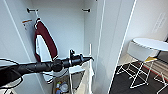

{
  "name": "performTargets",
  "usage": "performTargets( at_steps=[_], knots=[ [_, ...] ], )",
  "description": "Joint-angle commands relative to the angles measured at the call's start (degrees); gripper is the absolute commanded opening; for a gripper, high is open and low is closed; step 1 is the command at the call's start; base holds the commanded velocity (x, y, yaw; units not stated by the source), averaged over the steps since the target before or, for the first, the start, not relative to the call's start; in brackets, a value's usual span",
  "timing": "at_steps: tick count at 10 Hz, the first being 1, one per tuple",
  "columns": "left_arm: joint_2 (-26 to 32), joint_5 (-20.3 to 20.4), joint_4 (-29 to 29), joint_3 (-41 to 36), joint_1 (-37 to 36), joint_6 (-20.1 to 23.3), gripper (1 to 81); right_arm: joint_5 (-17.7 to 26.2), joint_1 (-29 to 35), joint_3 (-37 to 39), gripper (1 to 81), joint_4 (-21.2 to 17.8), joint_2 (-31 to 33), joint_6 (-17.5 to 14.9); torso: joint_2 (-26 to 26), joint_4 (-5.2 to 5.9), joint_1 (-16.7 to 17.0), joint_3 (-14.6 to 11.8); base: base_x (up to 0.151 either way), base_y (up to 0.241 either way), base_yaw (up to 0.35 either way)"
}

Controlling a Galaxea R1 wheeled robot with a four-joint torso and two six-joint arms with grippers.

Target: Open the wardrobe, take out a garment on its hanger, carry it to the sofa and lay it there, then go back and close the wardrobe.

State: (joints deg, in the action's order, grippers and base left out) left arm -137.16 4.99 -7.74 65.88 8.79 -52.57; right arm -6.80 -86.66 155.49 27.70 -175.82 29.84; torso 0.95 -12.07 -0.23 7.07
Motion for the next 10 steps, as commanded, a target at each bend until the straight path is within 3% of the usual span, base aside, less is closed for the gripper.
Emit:
performTargets(
  at_steps=[1,10],
  knots=[
    [0.21,2.92,-1.14,-1.36,-9.88,0.18,1.0,2.32,2.06,-0.37,81.1,-0.1,-0.08,-0.05,0.0,0.0,0.0,0.0,0.0,0.0,-0.306],
    [1.27,3.28,-4.48,-3.12,-9.8,0.36,1.0,1.88,1.36,-0.46,81.1,-0.19,-0.07,-0.13,0.0,0.0,0.0,0.0,0.0,0.0,-0.324]
  ],
)
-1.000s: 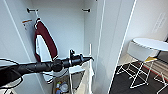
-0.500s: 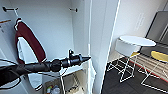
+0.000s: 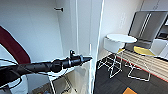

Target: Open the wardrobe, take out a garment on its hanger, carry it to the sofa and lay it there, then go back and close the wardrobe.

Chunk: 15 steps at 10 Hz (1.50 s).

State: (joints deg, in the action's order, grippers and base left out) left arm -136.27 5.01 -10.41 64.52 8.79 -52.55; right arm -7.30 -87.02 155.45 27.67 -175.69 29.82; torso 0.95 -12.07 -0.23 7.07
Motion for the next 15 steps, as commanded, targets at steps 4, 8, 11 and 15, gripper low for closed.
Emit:
performTargets(
  at_steps=[4,8,11,15],
  knots=[
    [0.73,3.25,-2.68,-2.91,-9.8,0.35,1.0,2.38,1.71,-0.34,81.1,-0.07,-0.3,-0.02,0.0,0.0,0.0,0.0,0.0,0.0,-0.332],
    [0.73,3.25,-2.68,-3.0,-9.88,0.35,1.0,2.38,1.79,-0.34,81.1,-0.07,-0.3,-0.11,0.0,0.0,0.02,0.0,0.0,0.0,-0.332],
    [0.9,3.25,-2.86,-3.17,-9.88,0.35,1.0,2.38,1.71,-0.34,81.1,-0.07,-0.3,-0.02,0.0,0.0,0.0,0.0,0.0,0.0,-0.32],
    [0.99,3.25,-3.47,-3.61,-9.8,0.26,1.0,2.38,1.71,-0.34,81.1,-0.07,-0.3,-0.02,0.0,0.0,0.0,0.0,0.0,0.0,-0.306]
  ],
)
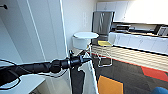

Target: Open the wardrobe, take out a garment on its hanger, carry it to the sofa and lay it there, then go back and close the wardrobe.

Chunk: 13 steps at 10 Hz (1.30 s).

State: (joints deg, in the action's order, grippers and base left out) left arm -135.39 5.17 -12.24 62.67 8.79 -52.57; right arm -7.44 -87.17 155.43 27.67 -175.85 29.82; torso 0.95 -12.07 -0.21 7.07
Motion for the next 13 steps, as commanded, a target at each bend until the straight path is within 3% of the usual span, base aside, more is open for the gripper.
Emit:
performTargets(
  at_steps=[1,13],
  knots=[
    [0.11,3.09,-1.65,-1.84,-9.88,0.27,1.0,2.51,1.96,-0.31,81.1,0.01,-0.14,-0.11,0.0,0.0,0.0,0.0,0.0,0.0,-0.303],
    [-0.67,2.3,-2.44,-3.08,-9.88,0.18,1.0,2.43,1.78,-0.14,81.1,0.1,-0.23,-0.11,0.0,0.0,-0.02,0.0,0.0,0.0,-0.301]
  ],
)
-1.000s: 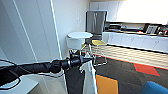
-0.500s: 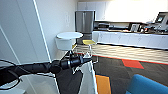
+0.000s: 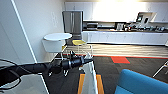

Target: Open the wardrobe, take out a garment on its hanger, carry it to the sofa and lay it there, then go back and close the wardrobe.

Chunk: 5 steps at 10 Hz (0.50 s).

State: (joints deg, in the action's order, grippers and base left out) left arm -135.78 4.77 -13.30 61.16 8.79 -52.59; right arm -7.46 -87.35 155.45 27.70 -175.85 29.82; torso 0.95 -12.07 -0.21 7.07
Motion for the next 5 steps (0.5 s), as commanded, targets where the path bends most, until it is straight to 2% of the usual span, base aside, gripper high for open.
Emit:
performTargets(
  at_steps=[1,5],
  knots=[
    [-0.38,2.7,-1.38,-1.66,-9.88,0.21,1.0,2.45,1.95,-0.16,81.1,0.08,-0.23,-0.11,0.0,0.0,0.0,0.0,0.0,0.0,-0.301],
    [0.15,2.7,-1.38,-2.97,-9.88,0.21,1.0,2.45,1.77,-0.16,81.1,0.16,-0.23,-0.11,0.0,0.0,0.0,0.0,0.0,0.0,-0.301]
  ],
)
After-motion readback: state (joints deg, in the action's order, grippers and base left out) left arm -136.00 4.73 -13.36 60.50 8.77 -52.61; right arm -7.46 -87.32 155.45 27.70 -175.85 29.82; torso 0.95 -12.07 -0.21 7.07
